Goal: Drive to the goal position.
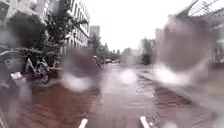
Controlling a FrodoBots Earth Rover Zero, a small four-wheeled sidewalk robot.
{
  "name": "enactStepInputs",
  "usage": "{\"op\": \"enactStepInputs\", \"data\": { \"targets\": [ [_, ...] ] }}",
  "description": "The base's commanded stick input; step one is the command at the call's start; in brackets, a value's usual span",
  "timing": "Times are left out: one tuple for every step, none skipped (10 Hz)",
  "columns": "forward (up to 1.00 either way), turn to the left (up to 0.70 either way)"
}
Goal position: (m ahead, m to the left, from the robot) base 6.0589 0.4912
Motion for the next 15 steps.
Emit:
{"op": "enactStepInputs", "data": {
  "targets": [
    [0.7,0.0],
    [0.7,0.0],
    [0.7,0.0],
    [0.7,0.0],
    [0.7,0.0],
    [0.7,0.0],
    [0.7,0.0],
    [0.7,0.0],
    [0.7,0.0],
    [0.7,0.0],
    [0.7,0.0],
    [0.7,0.0],
    [0.7,0.0],
    [0.7,0.0],
    [0.7,0.0]
  ]
}}
